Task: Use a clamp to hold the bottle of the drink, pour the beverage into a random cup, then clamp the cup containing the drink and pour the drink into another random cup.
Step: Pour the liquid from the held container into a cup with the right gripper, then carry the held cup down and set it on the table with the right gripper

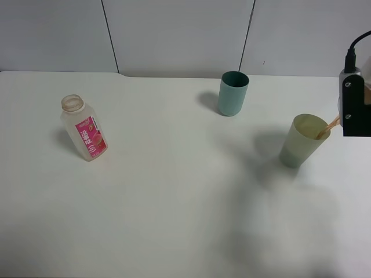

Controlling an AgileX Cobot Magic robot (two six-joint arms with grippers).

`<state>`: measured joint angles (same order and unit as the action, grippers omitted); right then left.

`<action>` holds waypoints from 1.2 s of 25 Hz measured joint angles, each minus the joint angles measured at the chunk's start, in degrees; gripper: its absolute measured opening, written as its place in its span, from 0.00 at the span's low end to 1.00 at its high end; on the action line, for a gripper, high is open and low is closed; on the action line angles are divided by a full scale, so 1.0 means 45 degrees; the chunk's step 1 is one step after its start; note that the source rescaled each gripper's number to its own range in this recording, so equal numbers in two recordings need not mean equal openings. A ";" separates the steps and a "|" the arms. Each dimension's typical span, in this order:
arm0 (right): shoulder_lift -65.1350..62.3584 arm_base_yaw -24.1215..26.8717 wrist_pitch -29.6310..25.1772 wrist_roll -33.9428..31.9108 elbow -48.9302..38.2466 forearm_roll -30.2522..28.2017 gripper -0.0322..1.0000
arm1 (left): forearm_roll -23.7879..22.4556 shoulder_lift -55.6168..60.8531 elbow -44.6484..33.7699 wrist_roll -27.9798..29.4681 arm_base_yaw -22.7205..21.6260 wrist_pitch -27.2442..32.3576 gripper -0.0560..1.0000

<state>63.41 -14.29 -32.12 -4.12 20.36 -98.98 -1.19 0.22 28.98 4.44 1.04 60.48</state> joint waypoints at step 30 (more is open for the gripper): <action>0.0000 0.0000 0.0872 -1.9339 0.0438 0.0245 0.03 | 0.0000 0.0000 0.0000 0.0000 0.0000 0.0000 1.00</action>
<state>63.41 -14.29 -28.19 -91.14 22.33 -97.88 -1.19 0.22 28.98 4.44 1.04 60.48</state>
